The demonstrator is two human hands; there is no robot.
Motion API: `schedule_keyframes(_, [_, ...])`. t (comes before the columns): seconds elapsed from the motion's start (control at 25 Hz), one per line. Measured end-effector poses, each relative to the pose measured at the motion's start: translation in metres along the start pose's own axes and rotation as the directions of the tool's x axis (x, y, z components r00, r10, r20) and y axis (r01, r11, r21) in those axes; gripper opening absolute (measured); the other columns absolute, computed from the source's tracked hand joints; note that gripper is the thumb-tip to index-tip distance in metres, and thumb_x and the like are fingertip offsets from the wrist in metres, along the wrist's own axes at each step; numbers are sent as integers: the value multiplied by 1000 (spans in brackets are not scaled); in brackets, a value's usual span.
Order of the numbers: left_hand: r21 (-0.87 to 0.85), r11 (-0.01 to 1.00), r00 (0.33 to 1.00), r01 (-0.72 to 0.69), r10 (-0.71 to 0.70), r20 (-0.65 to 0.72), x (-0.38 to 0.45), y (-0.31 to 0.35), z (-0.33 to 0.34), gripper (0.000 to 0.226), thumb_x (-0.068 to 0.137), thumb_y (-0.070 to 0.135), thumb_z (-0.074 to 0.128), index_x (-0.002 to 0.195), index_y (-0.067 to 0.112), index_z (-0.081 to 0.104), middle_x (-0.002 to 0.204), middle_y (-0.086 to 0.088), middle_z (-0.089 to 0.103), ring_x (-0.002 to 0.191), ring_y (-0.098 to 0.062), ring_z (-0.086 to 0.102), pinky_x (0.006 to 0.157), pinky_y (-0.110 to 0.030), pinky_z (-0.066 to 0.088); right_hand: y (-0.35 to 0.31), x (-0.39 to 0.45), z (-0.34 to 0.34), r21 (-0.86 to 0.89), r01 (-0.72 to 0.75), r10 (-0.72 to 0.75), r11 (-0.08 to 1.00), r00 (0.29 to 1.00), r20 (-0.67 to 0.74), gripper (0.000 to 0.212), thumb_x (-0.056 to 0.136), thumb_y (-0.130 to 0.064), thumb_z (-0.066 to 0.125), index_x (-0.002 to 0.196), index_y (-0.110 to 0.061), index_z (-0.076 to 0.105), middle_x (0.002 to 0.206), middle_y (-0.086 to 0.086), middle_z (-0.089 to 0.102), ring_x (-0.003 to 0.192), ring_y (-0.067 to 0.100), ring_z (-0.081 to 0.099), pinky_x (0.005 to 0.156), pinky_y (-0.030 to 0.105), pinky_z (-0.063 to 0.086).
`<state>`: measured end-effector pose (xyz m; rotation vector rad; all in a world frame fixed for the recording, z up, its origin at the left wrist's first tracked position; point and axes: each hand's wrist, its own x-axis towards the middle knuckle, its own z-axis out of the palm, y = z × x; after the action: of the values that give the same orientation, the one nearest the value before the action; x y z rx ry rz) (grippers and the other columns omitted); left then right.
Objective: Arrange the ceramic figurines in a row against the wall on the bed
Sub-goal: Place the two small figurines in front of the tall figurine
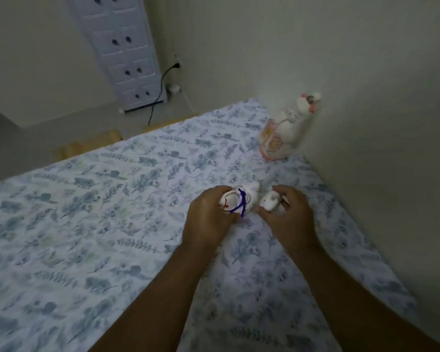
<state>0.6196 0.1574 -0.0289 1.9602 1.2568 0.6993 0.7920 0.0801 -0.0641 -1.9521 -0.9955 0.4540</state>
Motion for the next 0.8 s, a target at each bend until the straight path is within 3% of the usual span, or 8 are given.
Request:
schedule_keyframes(0.2, [-54, 995, 994, -83, 87, 70, 49, 43, 83, 22, 78, 14, 81, 99, 18, 75, 91, 6, 72, 82, -2, 56, 67, -6, 41, 62, 38, -46, 5, -142, 142, 990, 987, -76, 62, 65, -30, 93, 118, -17, 64, 118, 5, 65, 108, 23, 64, 89, 48, 58])
schedule_keyframes(0.32, [-72, 994, 992, -84, 90, 88, 65, 56, 114, 28, 75, 17, 83, 102, 22, 74, 92, 10, 72, 82, -1, 59, 68, -2, 39, 82, 43, -56, 46, -177, 180, 983, 981, -71, 62, 67, -29, 92, 120, -17, 63, 122, 6, 66, 109, 20, 63, 91, 45, 58])
schedule_keyframes(0.44, [-82, 993, 990, -82, 91, 111, 68, 57, 130, 37, 71, 15, 85, 106, 19, 73, 95, 9, 73, 84, 1, 59, 72, -1, 40, 91, 40, -59, 73, -168, 173, 983, 983, -67, 62, 67, -25, 92, 120, -18, 62, 123, 4, 65, 111, 17, 61, 91, 33, 56])
schedule_keyframes(0.56, [-110, 993, 993, -33, 46, 110, 65, 52, 135, 48, 67, 26, 83, 113, 15, 73, 104, 1, 76, 92, -11, 68, 82, -24, 54, 94, 40, -57, 64, -132, 137, 989, 987, -86, 59, 65, -26, 93, 115, -19, 63, 114, 3, 66, 105, 17, 62, 84, 19, 51])
schedule_keyframes(0.68, [-96, 995, 992, -37, 48, 117, 65, 53, 134, 40, 68, 24, 86, 105, 12, 76, 98, -5, 78, 87, -17, 71, 78, -32, 56, 94, 41, -53, 30, -81, 84, 996, 988, -127, 56, 64, -24, 93, 111, -13, 65, 103, -1, 63, 95, 14, 60, 75, 2, 43])
schedule_keyframes(0.72, [-78, 996, 991, -48, 57, 120, 67, 55, 133, 35, 69, 21, 88, 100, 11, 77, 93, -5, 78, 84, -19, 71, 75, -35, 56, 93, 41, -52, 32, -64, 68, 997, 988, -136, 55, 64, -25, 93, 110, -13, 65, 102, -2, 62, 94, 15, 61, 75, 4, 46])
schedule_keyframes(0.8, [-60, 997, 990, -56, 63, 128, 68, 58, 132, 31, 69, 17, 90, 97, 11, 77, 89, -5, 78, 81, -19, 72, 73, -37, 57, 94, 40, -50, 31, -56, 60, 998, 988, -145, 52, 64, -31, 90, 106, -16, 64, 100, 0, 65, 92, 21, 64, 75, 24, 57])
